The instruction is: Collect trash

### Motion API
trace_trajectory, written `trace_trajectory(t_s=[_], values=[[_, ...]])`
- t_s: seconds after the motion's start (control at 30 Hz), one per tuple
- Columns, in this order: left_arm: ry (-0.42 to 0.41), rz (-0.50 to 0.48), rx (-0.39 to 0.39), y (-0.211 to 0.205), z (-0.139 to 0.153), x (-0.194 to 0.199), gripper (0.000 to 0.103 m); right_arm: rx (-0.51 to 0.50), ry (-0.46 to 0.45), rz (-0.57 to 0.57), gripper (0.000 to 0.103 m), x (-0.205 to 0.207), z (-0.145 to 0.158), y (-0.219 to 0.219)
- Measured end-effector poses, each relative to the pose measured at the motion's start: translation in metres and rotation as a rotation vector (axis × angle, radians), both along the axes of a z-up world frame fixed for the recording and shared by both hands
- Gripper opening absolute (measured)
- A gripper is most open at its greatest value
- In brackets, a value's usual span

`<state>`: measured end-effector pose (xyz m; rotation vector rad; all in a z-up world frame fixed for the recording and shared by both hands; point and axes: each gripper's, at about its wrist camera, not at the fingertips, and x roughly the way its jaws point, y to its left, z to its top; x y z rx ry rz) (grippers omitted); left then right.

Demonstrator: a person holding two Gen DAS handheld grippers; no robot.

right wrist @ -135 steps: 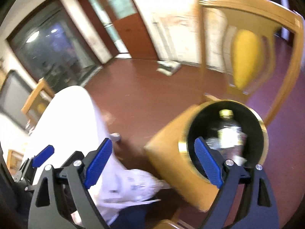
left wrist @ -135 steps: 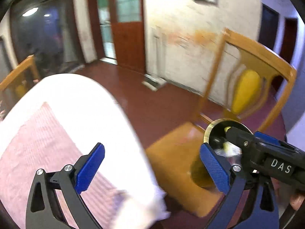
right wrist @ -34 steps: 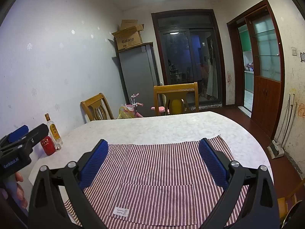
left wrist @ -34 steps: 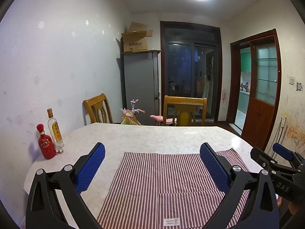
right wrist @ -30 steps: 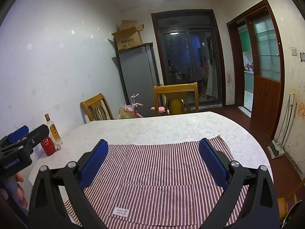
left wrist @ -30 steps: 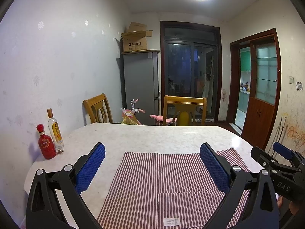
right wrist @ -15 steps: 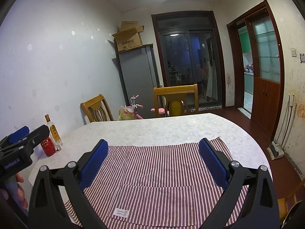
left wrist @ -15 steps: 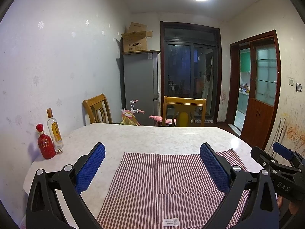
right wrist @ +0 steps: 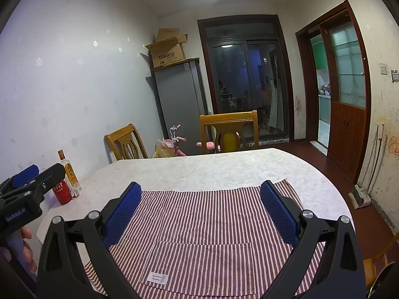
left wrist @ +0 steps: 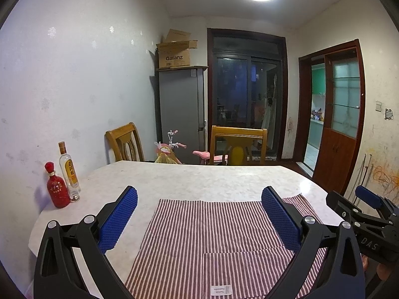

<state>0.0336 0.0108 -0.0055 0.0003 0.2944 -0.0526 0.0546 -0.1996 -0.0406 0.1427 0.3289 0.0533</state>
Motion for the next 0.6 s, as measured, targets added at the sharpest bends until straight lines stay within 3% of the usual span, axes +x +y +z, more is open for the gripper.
trace_trajectory(t_s=[0.6], values=[[0.000,-0.009,-0.004,0.0009,-0.0003,0.0007,0.097,0.000,-0.001,-0.001,0.096,-0.0003,0.0012,-0.0009]])
